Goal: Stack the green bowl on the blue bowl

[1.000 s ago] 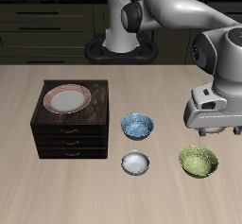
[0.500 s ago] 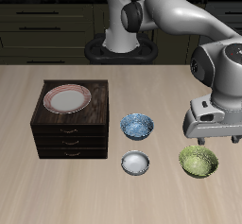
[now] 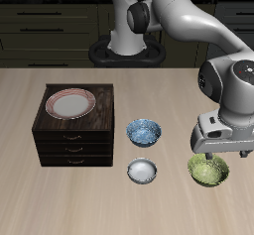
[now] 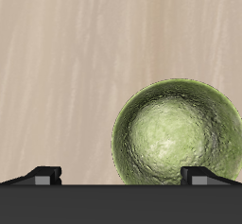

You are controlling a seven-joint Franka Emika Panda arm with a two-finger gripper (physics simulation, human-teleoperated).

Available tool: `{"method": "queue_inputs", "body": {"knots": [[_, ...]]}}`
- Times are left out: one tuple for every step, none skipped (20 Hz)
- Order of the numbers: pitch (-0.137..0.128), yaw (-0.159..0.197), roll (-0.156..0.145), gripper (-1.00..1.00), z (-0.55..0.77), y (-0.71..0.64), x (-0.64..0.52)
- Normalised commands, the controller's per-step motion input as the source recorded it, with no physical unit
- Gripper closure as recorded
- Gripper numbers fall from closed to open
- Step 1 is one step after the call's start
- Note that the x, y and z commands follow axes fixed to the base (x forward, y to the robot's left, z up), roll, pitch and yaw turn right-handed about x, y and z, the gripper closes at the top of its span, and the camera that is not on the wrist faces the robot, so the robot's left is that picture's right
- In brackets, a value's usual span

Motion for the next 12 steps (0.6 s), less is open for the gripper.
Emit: {"method": "queue_inputs", "body": {"knots": [[0.000,0.000,0.000,-1.00,0.00,-0.05,0.09],[0.066,0.001,-0.024,-1.00,-0.51,-0.10,0.01],[0.032,0.002,-0.011,-1.00,-0.19,-0.13,0.03],[0.010,-0.019,-0.026,-1.00,-0.19,-0.13,0.04],[0.032,0.015,-0.011,-1.00,-0.20,-0.10,0.08],[0.026,0.002,-0.019,-1.00,-0.16,-0.09,0.02],[0.005,0.008,-0.012,-1.00,-0.12,-0.10,0.02],[0.037,0.046,-0.028,-1.00,-0.30,-0.10,0.05],[0.044,-0.017,-0.010,-1.00,-0.18,-0.07,0.01],[0.015,-0.013,-0.001,-1.00,-0.08,-0.06,0.01],[0.034,0.031,-0.001,-1.00,-0.35,-0.02,0.00],[0.035,0.044,-0.023,-1.00,-0.27,-0.02,0.00]]}}
